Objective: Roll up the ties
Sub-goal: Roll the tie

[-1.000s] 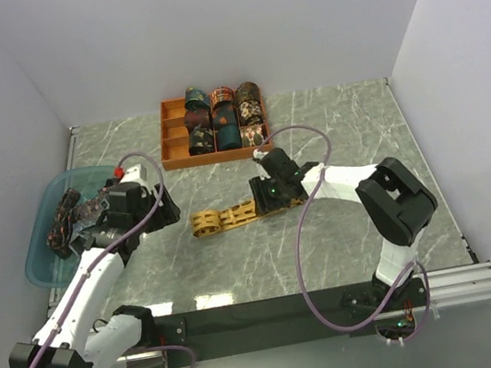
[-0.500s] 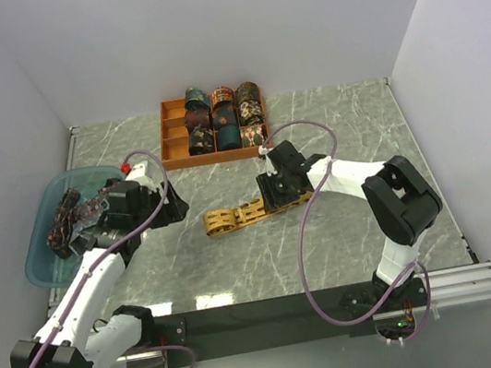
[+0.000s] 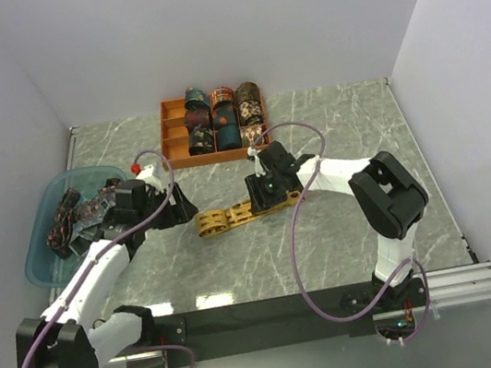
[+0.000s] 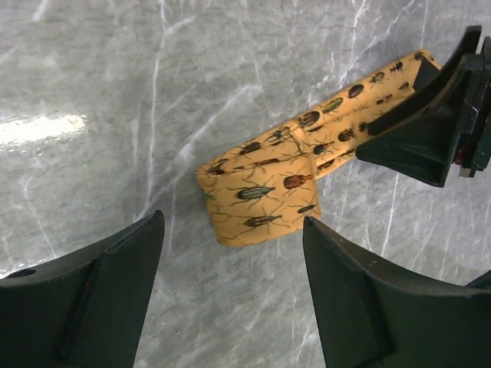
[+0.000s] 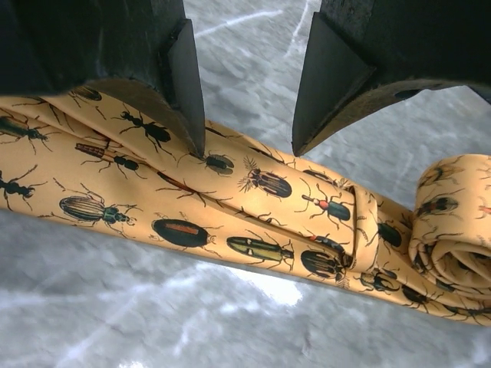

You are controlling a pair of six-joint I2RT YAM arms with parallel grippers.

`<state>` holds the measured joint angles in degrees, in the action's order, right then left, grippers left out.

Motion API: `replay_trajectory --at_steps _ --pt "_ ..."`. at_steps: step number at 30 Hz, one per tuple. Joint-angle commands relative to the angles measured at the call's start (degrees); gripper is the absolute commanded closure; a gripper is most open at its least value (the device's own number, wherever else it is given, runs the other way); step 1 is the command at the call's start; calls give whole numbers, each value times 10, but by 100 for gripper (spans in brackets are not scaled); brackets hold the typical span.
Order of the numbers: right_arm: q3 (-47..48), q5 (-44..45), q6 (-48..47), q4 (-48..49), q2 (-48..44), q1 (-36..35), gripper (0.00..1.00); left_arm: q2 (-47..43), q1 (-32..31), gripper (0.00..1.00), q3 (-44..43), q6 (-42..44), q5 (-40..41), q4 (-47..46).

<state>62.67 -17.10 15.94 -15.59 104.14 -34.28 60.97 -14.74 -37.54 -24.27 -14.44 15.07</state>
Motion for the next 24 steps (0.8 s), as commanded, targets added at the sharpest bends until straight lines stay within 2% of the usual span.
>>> replay_trajectory --at_steps 1,9,19,24 --pt "21 -25 11 20 16 -8 44 16 2 22 -1 -1 -32 -28" --pt "41 -41 8 23 26 -14 44 50 2 21 -1 -14 -63 -28" --pt "43 -48 8 30 30 -18 44 85 2 20 42 -148 -65 -106" --pt "53 -53 1 29 37 -19 44 91 2 19 43 -148 -49 -110"
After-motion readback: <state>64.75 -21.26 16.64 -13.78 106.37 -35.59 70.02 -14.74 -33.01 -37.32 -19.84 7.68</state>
